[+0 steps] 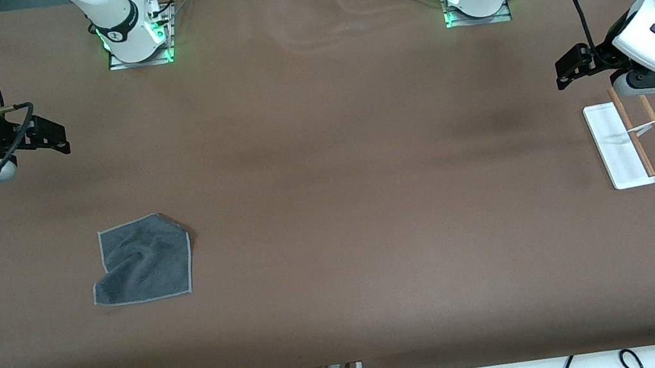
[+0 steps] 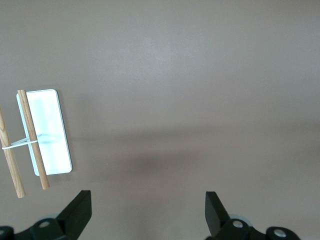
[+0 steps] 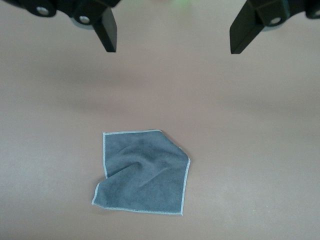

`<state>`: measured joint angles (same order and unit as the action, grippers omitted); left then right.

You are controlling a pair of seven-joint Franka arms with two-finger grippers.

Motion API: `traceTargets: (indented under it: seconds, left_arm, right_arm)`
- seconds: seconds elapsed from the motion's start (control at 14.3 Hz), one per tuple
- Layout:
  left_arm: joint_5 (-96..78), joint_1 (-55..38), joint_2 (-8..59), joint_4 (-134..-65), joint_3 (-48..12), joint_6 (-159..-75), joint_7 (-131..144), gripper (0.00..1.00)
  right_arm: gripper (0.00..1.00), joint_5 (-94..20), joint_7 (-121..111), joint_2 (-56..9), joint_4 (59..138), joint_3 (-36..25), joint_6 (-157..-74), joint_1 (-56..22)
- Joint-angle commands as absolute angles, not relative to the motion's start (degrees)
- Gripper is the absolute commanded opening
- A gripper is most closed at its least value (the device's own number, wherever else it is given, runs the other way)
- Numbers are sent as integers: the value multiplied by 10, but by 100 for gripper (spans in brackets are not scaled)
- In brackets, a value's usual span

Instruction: Pass towel and hang on rack

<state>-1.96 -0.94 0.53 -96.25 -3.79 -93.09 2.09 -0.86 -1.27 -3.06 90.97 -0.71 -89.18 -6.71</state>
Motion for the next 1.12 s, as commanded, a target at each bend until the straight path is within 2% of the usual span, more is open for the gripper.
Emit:
traceTargets:
  seconds: [0.0,1.05]
  left_arm:
    - [-11,-10,1,-964,-38,-926,26,100]
    - [-11,-10,2,-964,-38,-925,30,100]
  right_arm:
    - [100,3,-13,-24,909,3,-885,-59]
    - [100,17,-13,-31,910,4,-885,-59]
